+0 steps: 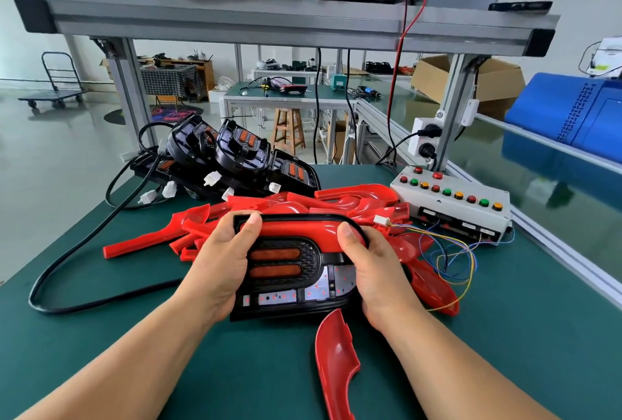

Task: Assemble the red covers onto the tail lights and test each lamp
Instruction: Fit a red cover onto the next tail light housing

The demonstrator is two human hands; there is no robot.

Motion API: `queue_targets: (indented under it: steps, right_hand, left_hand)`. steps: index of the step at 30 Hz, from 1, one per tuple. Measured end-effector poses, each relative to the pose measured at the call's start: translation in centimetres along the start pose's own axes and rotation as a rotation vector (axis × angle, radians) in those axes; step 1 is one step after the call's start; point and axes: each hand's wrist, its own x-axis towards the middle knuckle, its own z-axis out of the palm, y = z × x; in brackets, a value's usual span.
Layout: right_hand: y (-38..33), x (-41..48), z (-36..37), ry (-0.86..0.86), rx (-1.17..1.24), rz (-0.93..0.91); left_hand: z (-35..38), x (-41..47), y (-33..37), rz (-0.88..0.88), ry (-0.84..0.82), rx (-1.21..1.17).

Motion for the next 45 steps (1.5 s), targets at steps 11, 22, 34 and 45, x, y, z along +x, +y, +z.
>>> queue_targets:
  steps: [11, 22, 34, 45]
  right_hand:
    - [-0.5, 0.0, -0.4, -0.017, -0.028, 0.022]
    - [-1.5, -0.8, -0.9, -0.072, 0.092, 0.167]
    - [-0.9, -0.6, -0.6, -0.091, 0.035, 0.064]
    - [-0.3, -0.2, -0.5, -0.074, -0.003, 0.022]
  left_hand:
    - [-0.9, 0.1, 0.4, -0.121, -0.077, -0.072]
    - [-1.3, -0.3, -0.1, -0.029, -0.098, -0.003]
    - [-0.7, -0.2, -0.4, 0.039, -0.080, 0.063]
    - [-0.8, 0.0, -0.3, 0.052, -0.047, 0.083]
